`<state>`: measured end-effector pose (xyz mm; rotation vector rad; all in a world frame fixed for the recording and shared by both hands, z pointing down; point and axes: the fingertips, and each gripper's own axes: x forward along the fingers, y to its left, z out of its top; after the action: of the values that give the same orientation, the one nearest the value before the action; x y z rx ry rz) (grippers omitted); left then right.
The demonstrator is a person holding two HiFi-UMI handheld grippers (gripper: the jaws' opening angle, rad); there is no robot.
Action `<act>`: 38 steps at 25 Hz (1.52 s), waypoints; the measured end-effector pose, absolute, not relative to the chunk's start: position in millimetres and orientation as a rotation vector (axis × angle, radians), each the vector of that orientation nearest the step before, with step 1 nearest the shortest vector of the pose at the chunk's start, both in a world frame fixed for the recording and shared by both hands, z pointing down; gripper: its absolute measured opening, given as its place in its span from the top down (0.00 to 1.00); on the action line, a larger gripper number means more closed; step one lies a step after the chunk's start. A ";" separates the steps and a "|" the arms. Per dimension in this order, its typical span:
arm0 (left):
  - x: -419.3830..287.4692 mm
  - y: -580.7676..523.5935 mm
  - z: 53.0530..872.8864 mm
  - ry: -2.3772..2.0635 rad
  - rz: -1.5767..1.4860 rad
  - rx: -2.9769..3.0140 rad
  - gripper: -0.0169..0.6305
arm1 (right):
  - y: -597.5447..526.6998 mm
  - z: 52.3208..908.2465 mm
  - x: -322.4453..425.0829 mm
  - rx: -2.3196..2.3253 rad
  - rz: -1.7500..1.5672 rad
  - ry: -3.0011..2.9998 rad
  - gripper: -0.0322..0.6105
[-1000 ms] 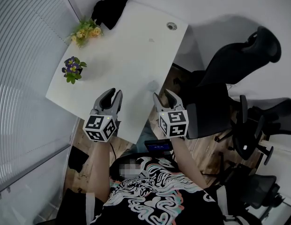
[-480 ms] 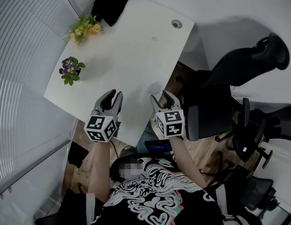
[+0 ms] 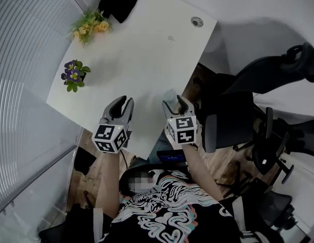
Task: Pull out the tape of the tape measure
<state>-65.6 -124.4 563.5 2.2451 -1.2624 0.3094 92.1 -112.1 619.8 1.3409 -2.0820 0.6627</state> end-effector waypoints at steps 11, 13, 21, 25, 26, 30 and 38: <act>-70.2 -127.9 576.6 -1.277 0.329 2.204 0.83 | -121.1 642.3 89.8 1.318 0.635 -2.058 0.57; -69.4 -129.5 575.0 -1.277 0.317 2.201 0.83 | -121.5 642.6 90.8 1.321 0.621 -2.059 0.60; -63.1 -130.6 576.0 -1.264 0.328 2.214 0.83 | -120.4 642.7 89.7 1.300 0.589 -2.058 0.61; -61.1 -129.2 577.0 -1.257 0.335 2.216 0.83 | -120.8 642.9 89.5 1.292 0.588 -2.059 0.62; -61.0 -129.4 576.5 -1.258 0.334 2.217 0.83 | -120.8 642.8 89.8 1.290 0.589 -2.060 0.62; -61.2 -130.5 574.5 -1.262 0.330 2.220 0.83 | -119.8 643.6 90.1 1.283 0.597 -2.063 0.62; -58.6 -132.3 575.1 -1.258 0.325 2.221 0.83 | -122.3 641.2 91.9 1.253 0.610 -2.068 0.62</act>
<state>-58.6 -132.3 575.1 2.2214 -1.2581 0.3247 91.9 -122.3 641.2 1.2526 -2.0680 0.6098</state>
